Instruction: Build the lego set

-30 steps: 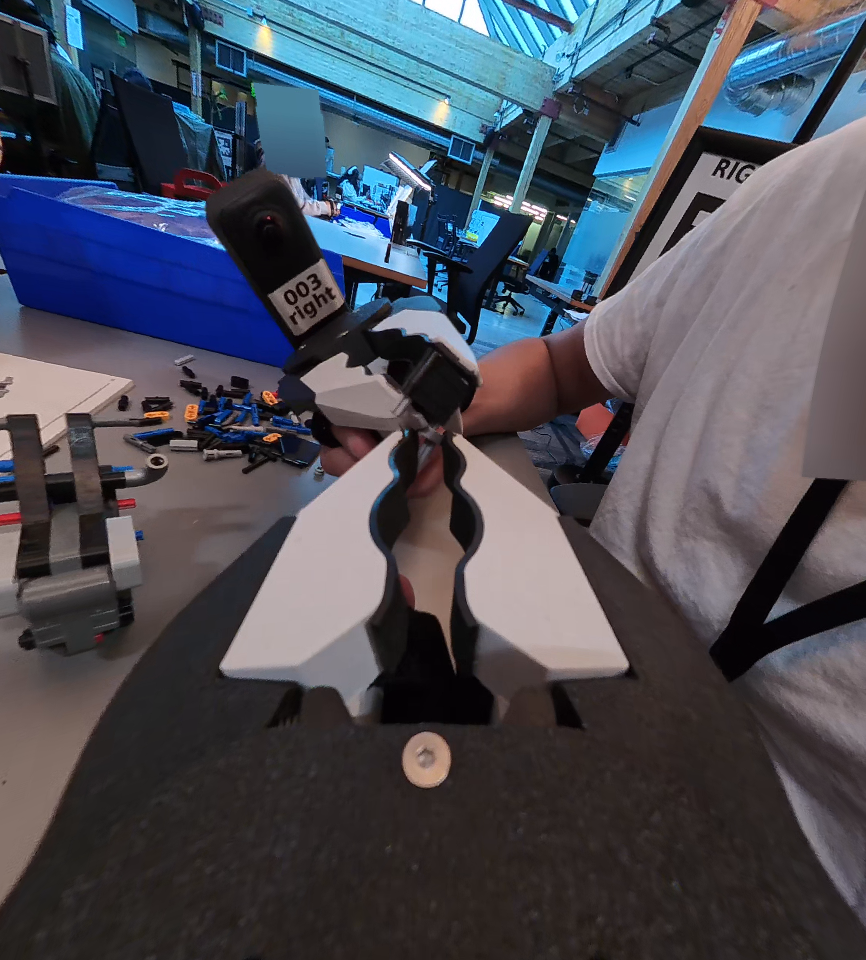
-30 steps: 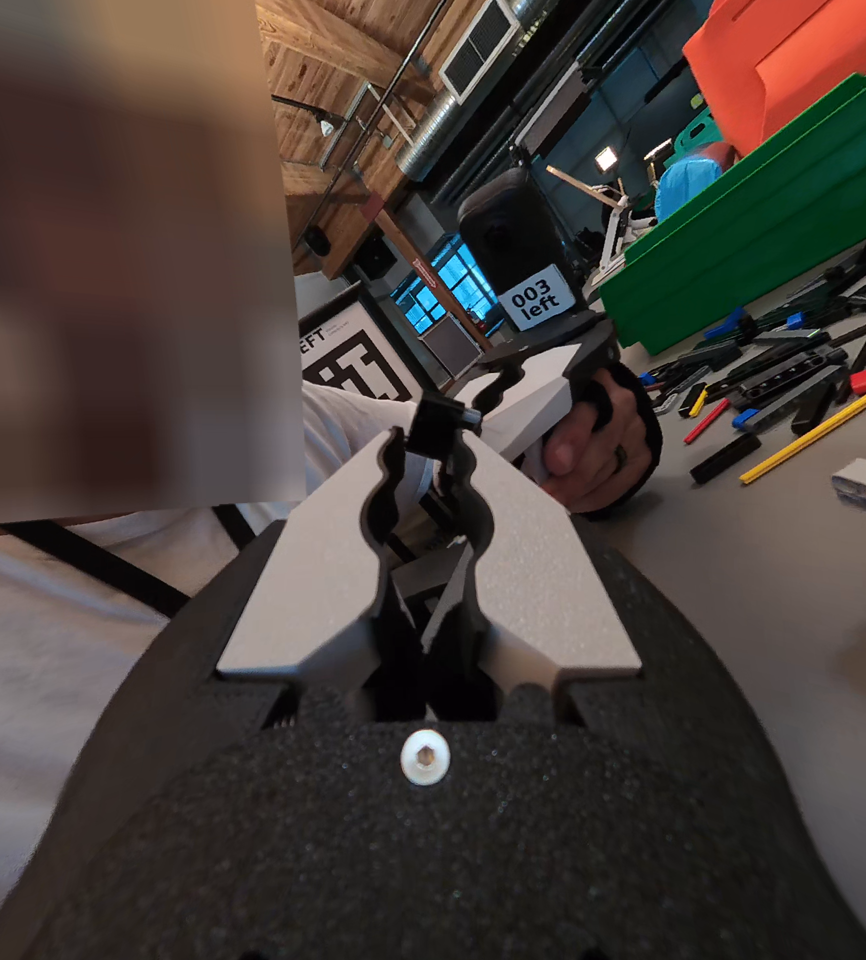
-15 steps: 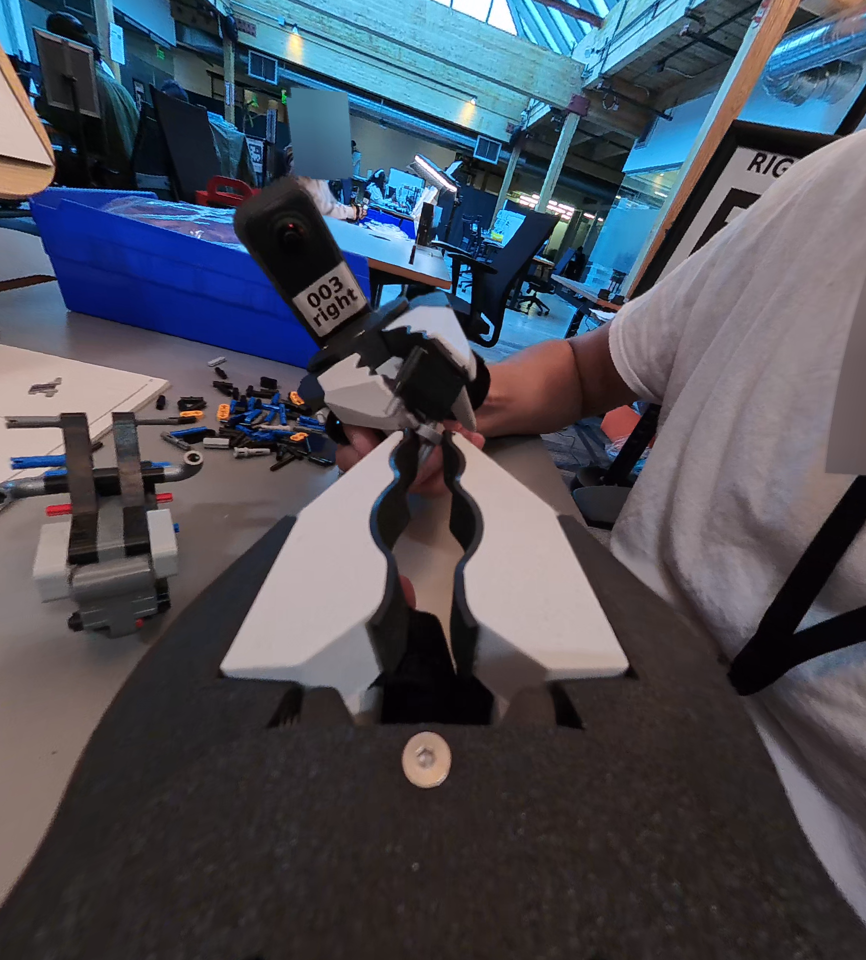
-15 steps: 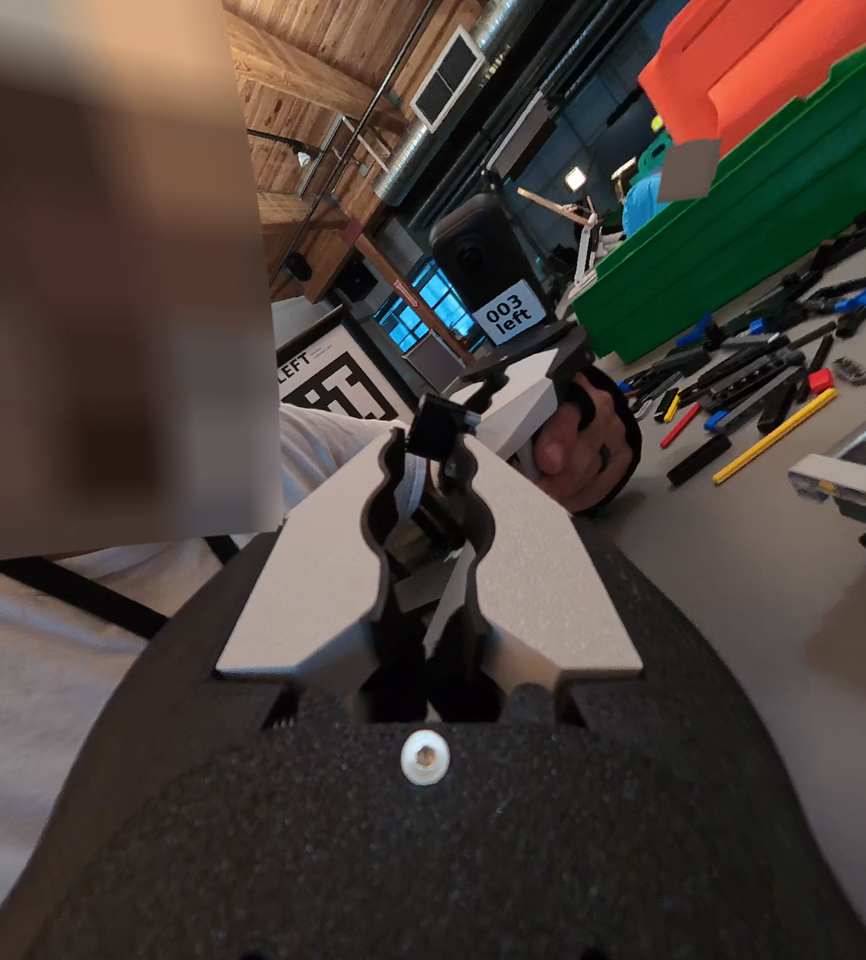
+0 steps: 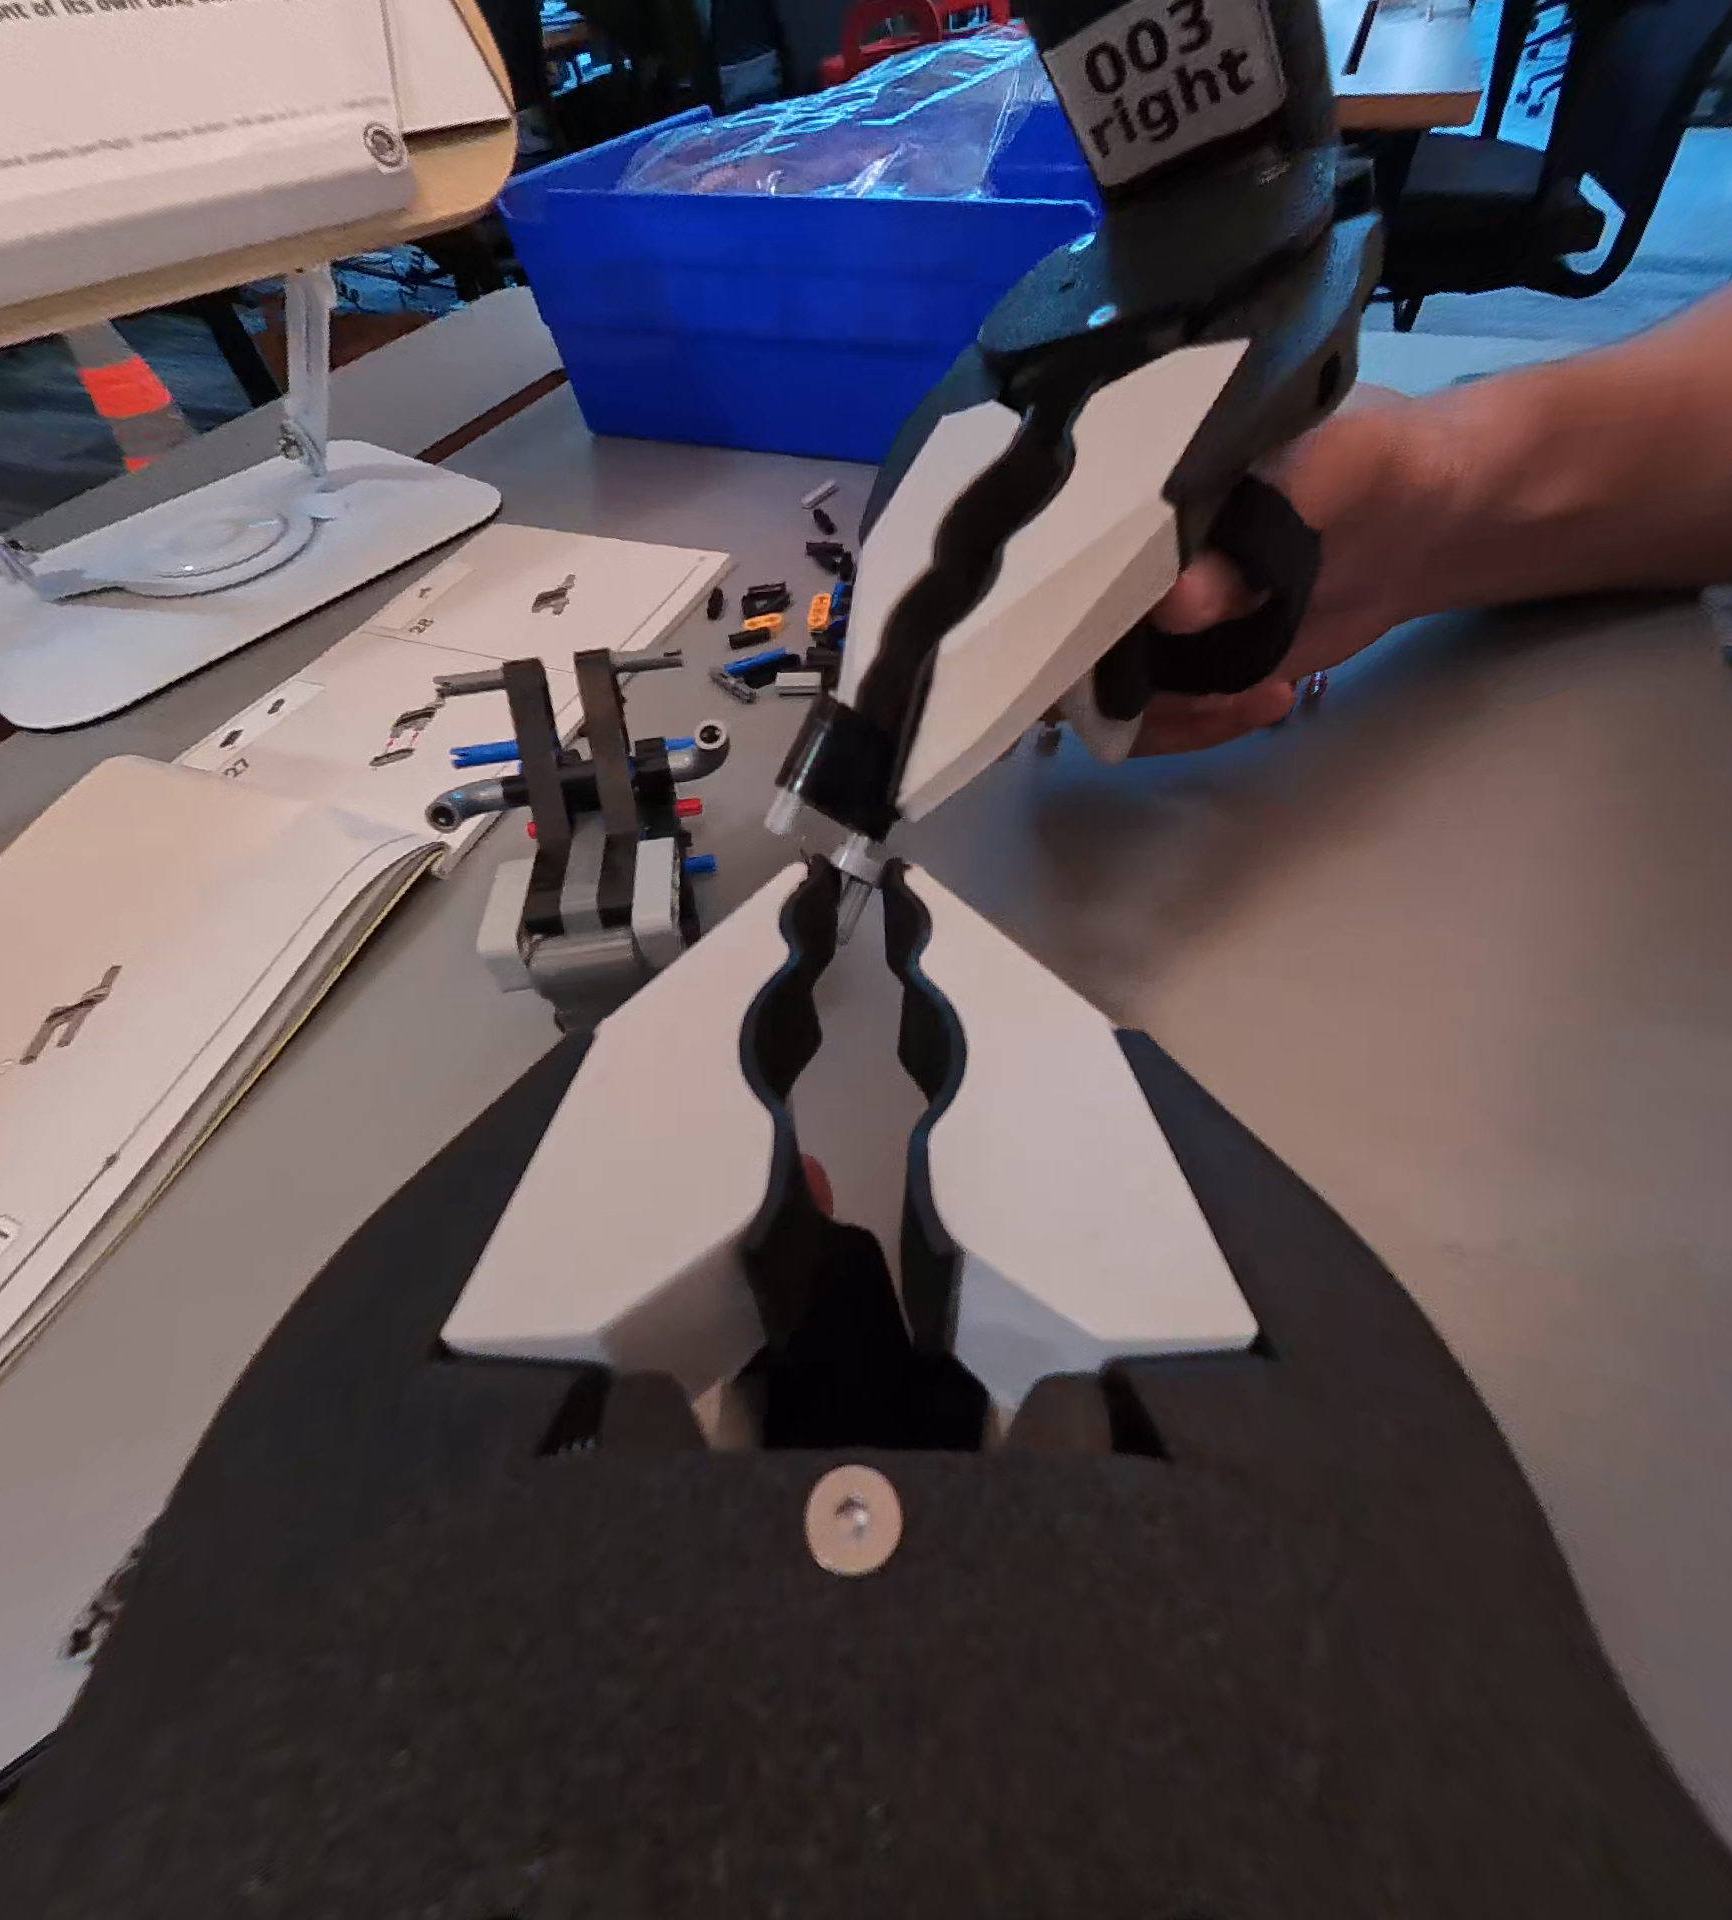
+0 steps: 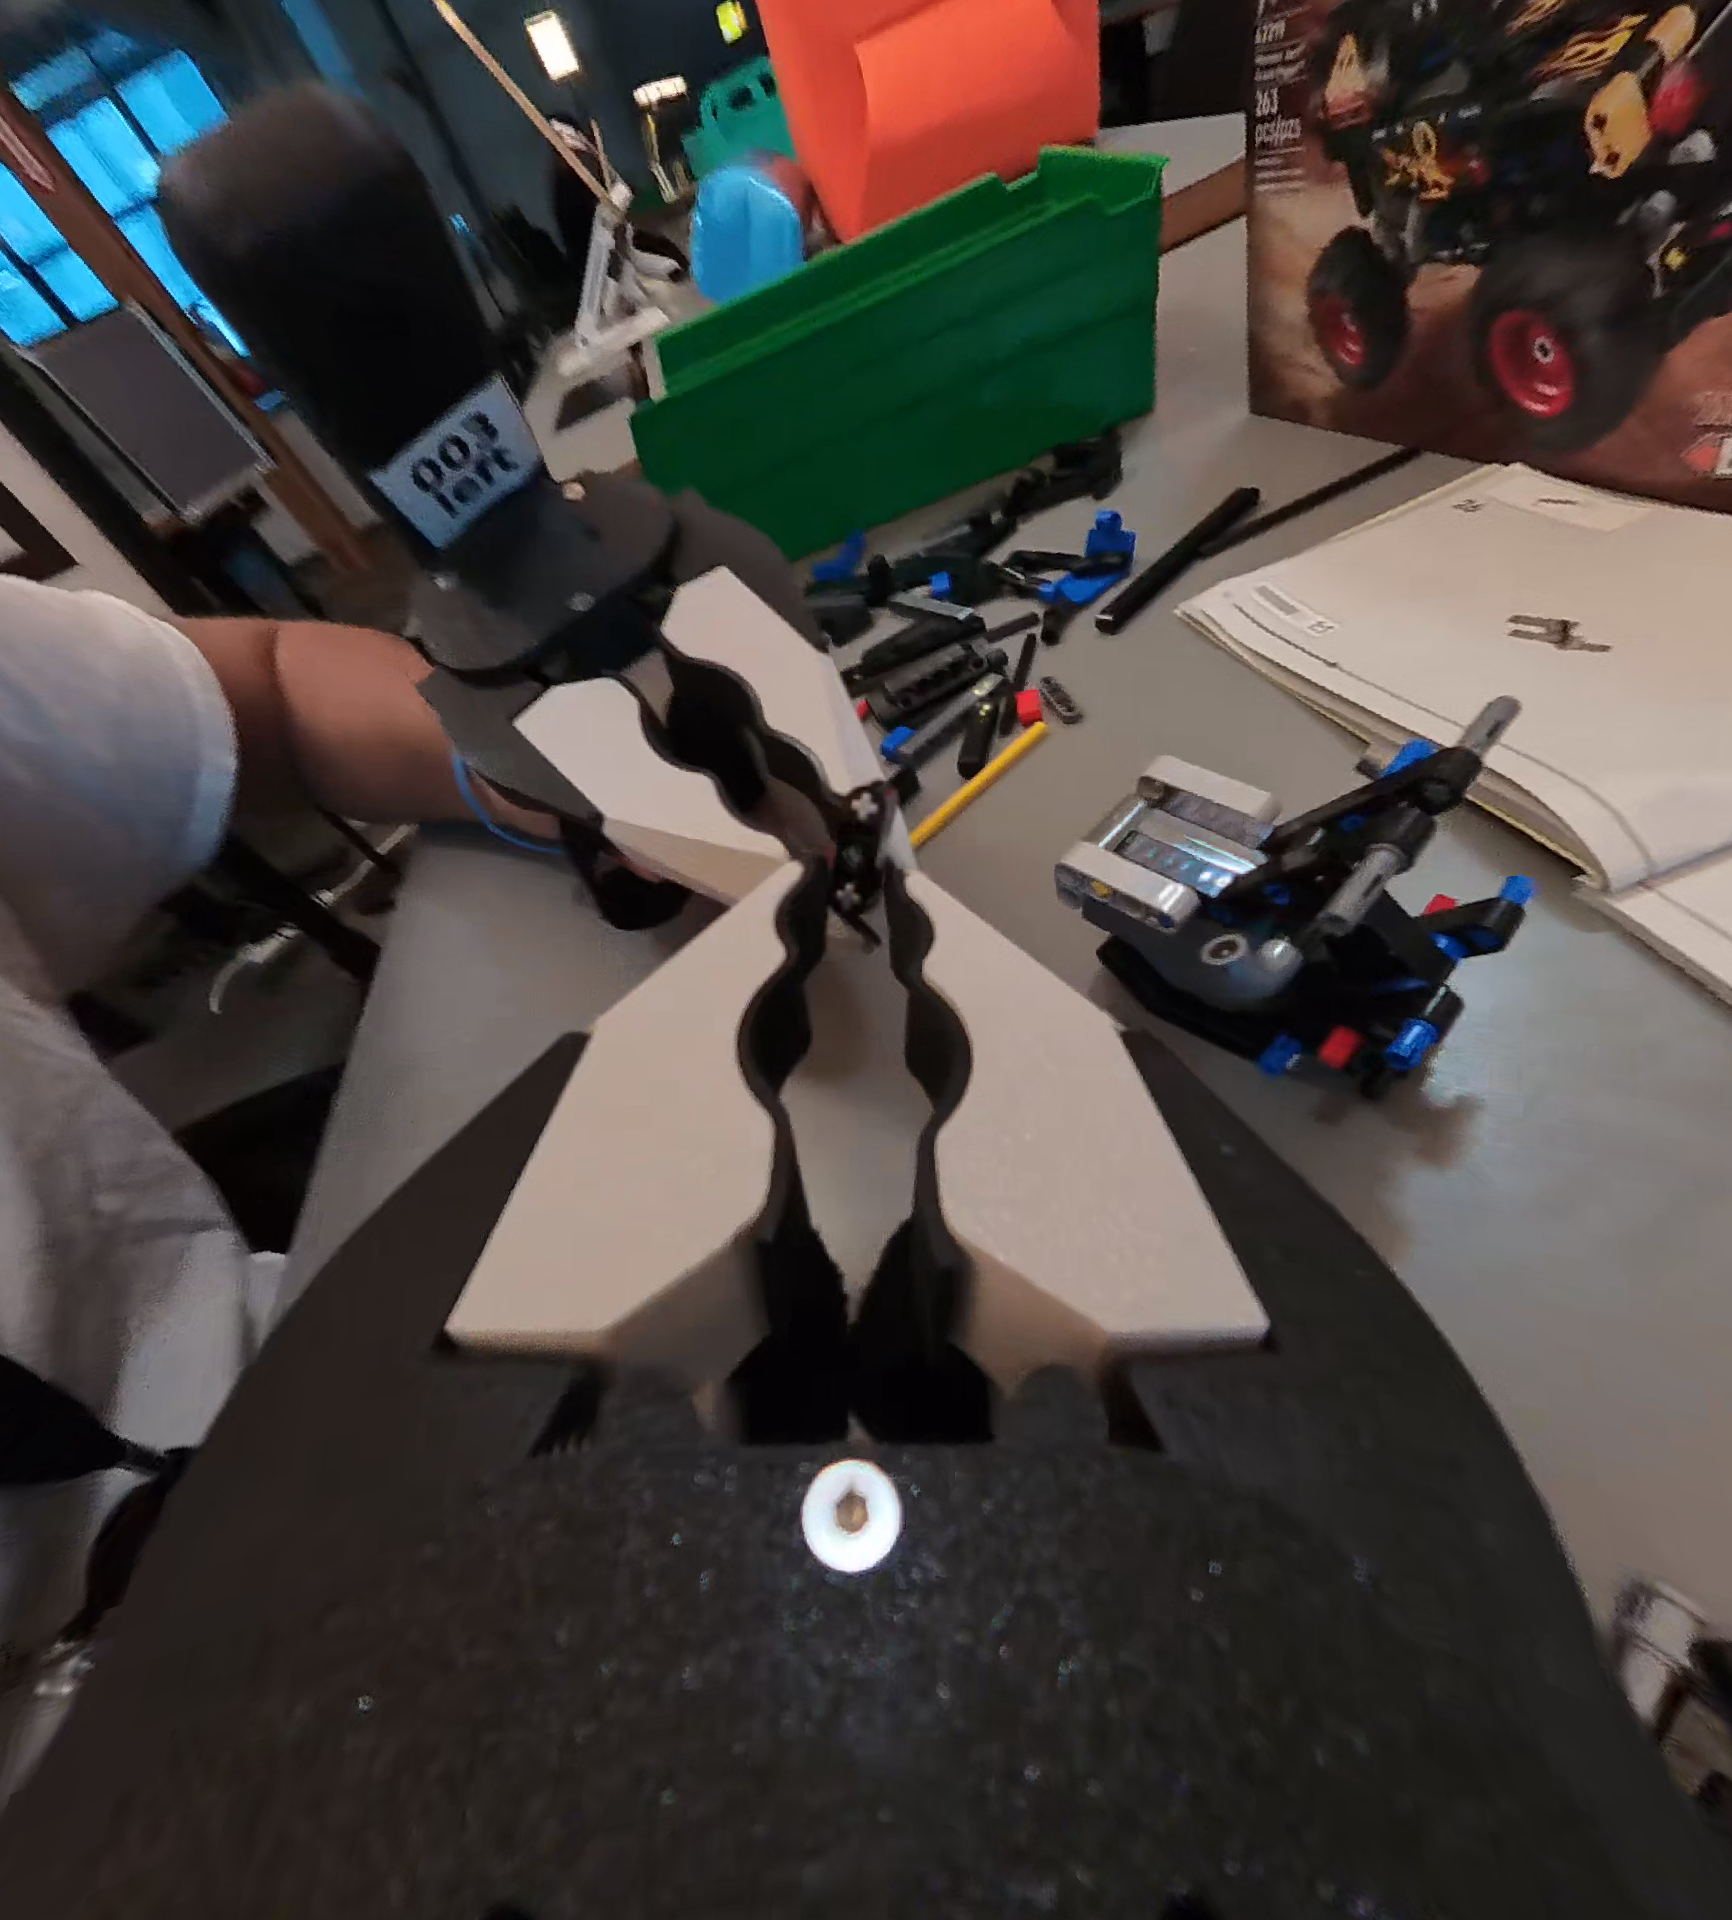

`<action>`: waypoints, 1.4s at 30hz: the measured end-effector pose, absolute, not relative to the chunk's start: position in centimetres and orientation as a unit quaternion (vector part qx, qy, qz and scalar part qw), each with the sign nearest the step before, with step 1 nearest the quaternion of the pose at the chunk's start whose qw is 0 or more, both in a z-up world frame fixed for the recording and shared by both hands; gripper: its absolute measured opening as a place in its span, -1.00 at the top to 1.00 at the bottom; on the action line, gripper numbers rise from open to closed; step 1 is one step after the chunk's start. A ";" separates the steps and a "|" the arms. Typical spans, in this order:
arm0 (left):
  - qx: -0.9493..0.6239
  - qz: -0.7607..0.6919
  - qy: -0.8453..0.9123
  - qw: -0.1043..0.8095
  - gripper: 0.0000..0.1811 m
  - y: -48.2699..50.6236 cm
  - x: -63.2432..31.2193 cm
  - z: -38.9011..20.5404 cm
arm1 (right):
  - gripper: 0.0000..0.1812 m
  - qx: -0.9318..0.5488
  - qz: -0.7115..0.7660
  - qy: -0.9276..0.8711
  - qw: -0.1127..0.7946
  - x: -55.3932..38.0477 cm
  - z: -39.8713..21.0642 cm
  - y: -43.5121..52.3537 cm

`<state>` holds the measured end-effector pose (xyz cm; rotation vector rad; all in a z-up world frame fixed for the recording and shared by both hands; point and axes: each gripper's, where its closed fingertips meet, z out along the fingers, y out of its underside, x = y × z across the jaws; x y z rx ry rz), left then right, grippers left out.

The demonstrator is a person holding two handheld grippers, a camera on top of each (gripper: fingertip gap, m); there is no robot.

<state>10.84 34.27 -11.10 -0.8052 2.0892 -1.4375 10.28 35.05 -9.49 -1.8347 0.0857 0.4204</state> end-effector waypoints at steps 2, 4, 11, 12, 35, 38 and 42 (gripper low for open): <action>-0.289 -0.523 0.765 0.240 0.92 34.1 10.7 -11.1 | 0.91 -0.783 0.171 0.033 0.597 10.2 -9.1 35.1; -0.285 -0.527 0.764 0.241 0.93 34.1 10.6 -11.0 | 0.91 -0.784 0.167 0.027 0.597 10.2 -9.0 35.0; -0.256 -0.601 0.735 0.181 0.89 34.0 9.8 -9.1 | 0.93 -0.743 0.249 0.018 0.621 10.0 -7.3 34.1; -0.257 -0.615 0.727 0.165 0.85 34.0 9.7 -8.8 | 0.93 -0.735 0.271 0.015 0.622 9.8 -7.1 33.9; -0.260 -0.679 0.682 0.077 0.95 33.8 8.8 -7.2 | 0.93 -0.732 0.292 0.001 0.616 8.8 -7.2 34.0; -0.258 -0.677 0.684 0.084 0.98 33.8 8.8 -7.2 | 0.93 -0.735 0.282 -0.004 0.617 8.7 -7.1 34.0; -0.258 -0.672 0.689 0.088 0.98 33.8 8.8 -7.4 | 0.93 -0.734 0.281 -0.001 0.618 8.9 -7.1 34.0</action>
